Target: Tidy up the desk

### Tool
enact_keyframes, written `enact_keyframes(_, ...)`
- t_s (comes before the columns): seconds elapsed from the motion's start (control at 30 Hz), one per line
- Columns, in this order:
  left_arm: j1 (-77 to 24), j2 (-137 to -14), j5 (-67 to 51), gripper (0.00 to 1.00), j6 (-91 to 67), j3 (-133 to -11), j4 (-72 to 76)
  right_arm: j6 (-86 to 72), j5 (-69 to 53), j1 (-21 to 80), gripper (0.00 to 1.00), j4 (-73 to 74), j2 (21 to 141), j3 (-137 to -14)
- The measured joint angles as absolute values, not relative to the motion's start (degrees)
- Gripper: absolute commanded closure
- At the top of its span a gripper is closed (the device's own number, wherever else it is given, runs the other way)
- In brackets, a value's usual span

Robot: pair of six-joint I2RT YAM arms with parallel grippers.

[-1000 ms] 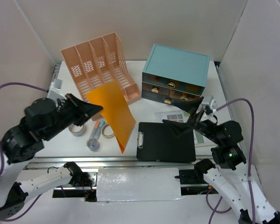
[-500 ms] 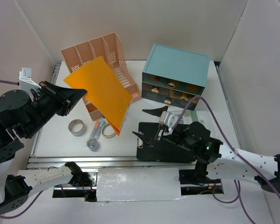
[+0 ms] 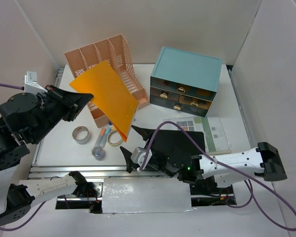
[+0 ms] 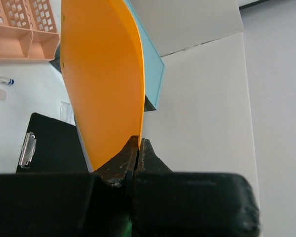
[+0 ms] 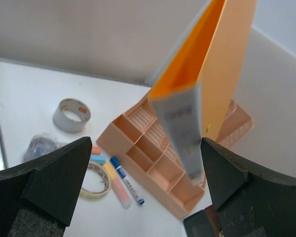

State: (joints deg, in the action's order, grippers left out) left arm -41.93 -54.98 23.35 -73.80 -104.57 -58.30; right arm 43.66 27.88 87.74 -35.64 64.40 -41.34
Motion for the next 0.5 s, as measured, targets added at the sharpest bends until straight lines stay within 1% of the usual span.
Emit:
enact_keyframes(0.17,-41.9,-55.0,23.4,1.0,-73.9,-102.8,-58.1,46.7,30.7,88.5,0.01,-41.1,64.8,-43.8)
enact_keyframes(0.2,-42.0,-54.9,23.4,1.0,-73.9,-102.4,-58.2,47.6,31.3,88.6,0.03,-42.9,65.1,-44.2)
enact_keyframes(0.27,-42.0,-54.9,23.4,1.0,-73.9,-101.8,-58.3,48.9,32.5,88.8,0.24,-45.5,65.6,-44.5)
enact_keyframes(0.3,-41.9,-54.9,23.6,1.0,-73.9,-101.5,-58.3,49.4,32.8,88.8,0.33,-46.1,65.8,-44.6)
enact_keyframes(0.33,-41.9,-55.0,23.8,1.0,-73.9,-101.4,-58.4,49.7,33.0,88.9,0.44,-46.3,65.9,-44.7)
enact_keyframes(0.37,-41.9,-55.0,23.9,1.0,-73.9,-101.4,-58.3,50.0,33.3,89.0,0.5,-46.1,66.0,-44.7)
enact_keyframes(0.4,-41.9,-55.0,24.2,1.0,-73.8,-101.4,-58.3,50.2,33.3,89.1,0.5,-46.1,66.0,-44.7)
enact_keyframes(0.43,-41.9,-55.0,24.4,1.0,-73.8,-101.3,-58.3,50.2,33.5,89.3,0.52,-45.8,66.2,-44.9)
enact_keyframes(0.5,-41.9,-55.0,24.4,1.0,-73.8,-101.3,-58.3,50.3,33.7,89.5,0.51,-45.0,66.6,-45.5)
